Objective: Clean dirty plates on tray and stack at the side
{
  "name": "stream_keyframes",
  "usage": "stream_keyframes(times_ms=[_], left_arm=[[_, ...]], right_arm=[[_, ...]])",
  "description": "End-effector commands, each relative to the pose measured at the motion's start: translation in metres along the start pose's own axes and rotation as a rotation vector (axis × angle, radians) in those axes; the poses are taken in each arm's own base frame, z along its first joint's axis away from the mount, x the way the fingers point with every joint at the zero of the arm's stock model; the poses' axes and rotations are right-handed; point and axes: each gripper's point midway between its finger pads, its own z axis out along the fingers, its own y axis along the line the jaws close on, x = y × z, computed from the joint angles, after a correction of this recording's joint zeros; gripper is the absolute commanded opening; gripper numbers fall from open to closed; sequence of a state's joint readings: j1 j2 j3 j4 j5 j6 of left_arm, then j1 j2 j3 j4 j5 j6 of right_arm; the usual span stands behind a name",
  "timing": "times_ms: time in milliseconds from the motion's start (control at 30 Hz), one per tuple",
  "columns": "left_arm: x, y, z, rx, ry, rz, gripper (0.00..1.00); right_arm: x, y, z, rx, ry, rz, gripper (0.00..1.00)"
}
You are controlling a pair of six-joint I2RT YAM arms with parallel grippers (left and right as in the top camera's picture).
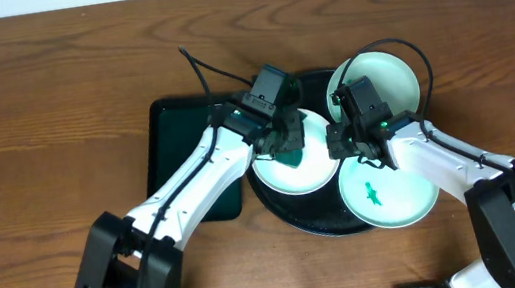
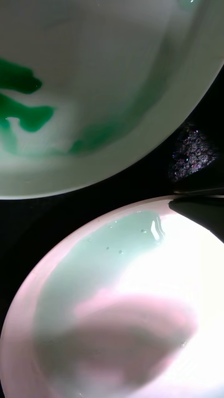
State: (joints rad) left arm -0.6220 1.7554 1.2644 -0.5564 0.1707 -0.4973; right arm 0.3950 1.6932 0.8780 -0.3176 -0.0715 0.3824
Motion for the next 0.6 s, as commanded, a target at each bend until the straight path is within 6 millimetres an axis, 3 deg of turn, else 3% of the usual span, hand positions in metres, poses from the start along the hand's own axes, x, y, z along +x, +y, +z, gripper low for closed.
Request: stream_keyframes(times_ms=[0,300,567], left_arm=[[-0.003,0.020,0.013,-0.097,-0.010,-0.002,0.08],[0.001,0.057,0.035,-0.279,-0.005,-0.005,0.07],[0.015,0.064,0.044,-0.306,0.036,-0.045,0.07]], right_arm=[[-0.006,0.011,-0.004,-0.029,-0.015,-0.019,0.01],[-0.005,0.010,-0.004,-0.027,-0.012,-0.027,0.01],[-0.005,0.010,-0.004,-0.027,-0.012,-0.027,0.01]])
